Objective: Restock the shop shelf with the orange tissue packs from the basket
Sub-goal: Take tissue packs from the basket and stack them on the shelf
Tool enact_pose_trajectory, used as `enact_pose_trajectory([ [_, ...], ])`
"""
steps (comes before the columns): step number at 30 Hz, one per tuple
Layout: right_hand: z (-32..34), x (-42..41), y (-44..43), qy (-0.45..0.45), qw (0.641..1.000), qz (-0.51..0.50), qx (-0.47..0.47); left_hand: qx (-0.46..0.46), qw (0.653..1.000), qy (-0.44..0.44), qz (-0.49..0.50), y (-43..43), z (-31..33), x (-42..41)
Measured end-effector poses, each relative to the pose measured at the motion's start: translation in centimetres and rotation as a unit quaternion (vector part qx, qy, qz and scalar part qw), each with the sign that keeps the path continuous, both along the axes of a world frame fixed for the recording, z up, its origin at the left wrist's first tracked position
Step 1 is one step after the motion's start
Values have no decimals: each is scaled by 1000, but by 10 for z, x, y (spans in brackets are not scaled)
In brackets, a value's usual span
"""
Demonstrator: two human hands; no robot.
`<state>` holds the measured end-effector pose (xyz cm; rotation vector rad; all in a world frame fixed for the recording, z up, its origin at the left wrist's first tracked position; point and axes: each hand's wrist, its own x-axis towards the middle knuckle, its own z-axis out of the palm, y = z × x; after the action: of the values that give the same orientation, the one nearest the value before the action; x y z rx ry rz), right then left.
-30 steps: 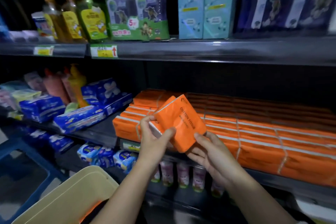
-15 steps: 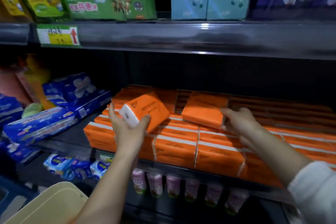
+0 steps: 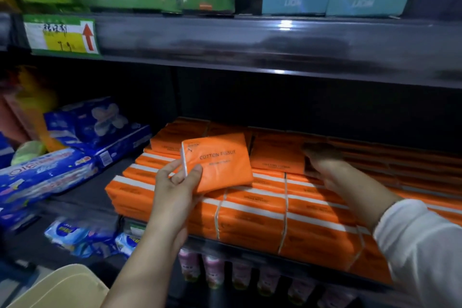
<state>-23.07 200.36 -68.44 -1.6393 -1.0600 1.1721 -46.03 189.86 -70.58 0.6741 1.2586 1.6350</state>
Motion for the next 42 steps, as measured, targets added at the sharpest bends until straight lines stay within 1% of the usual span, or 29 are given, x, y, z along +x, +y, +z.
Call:
enact_pose_trajectory([
  [4, -7, 1, 1, -31, 999, 28, 17, -5, 1000, -7, -10, 0, 1, 6],
  [7, -8, 3, -3, -131, 988, 14, 76, 0, 999, -14, -29, -2, 2, 13],
  [9, -4, 2, -15, -141, 982, -14, 122, 8, 999, -10, -40, -4, 4, 19],
  [11, -1, 1, -32, -104, 981, -4, 166, 11, 999, -7, -51, -6, 3, 24],
  [13, 0, -2, -52, -58, 978, 72, 185, 12, 998, 2, -63, -7, 3, 30],
  [16, -5, -8, -78, 16, 975, 194, 110, 20, 996, 10, -87, -8, 2, 42],
  [18, -7, -6, -87, 61, 973, 201, 98, 32, 993, 45, -104, -11, 2, 52],
  [19, -8, -1, -88, 80, 974, 181, 106, 39, 990, 90, -104, -11, 1, 56],
  [20, -8, 5, -88, 99, 976, 153, 116, 47, 980, 170, -94, -11, -2, 59],
  [21, -6, 13, -87, 116, 978, 120, 125, 51, 958, 271, -79, -10, -6, 60],
  [22, -4, 21, -85, 133, 979, 81, 131, 55, 925, 368, -71, -9, -10, 61],
  [23, -2, 32, -82, 143, 980, 38, 136, 68, 892, 442, -69, -10, -14, 62],
  [24, 0, 42, -78, 146, 980, -5, 137, 80, 864, 491, -82, -10, -17, 63],
  [26, 0, 65, -70, 145, 978, -85, 124, 94, 817, 554, -129, -9, -25, 65],
  [28, -3, 84, -62, 135, 978, -132, 87, 79, 774, 607, -162, -11, -30, 67],
  [29, -4, 90, -59, 129, 980, -139, 65, 75, 760, 624, -166, -11, -32, 67],
  [30, -5, 94, -56, 125, 981, -140, 45, 71, 753, 633, -164, -10, -33, 67],
  [32, -6, 97, -52, 123, 984, -128, 15, 74, 751, 638, -154, -8, -35, 67],
  [36, -3, 94, -43, 100, 990, -98, -15, 80, 744, 644, -157, -9, -36, 67],
  [40, 1, 89, -32, 49, 995, -89, -14, 87, 739, 648, -162, -11, -36, 66],
  [42, 0, 86, -29, 0, 997, -79, -22, 96, 739, 647, -161, -10, -37, 65],
])
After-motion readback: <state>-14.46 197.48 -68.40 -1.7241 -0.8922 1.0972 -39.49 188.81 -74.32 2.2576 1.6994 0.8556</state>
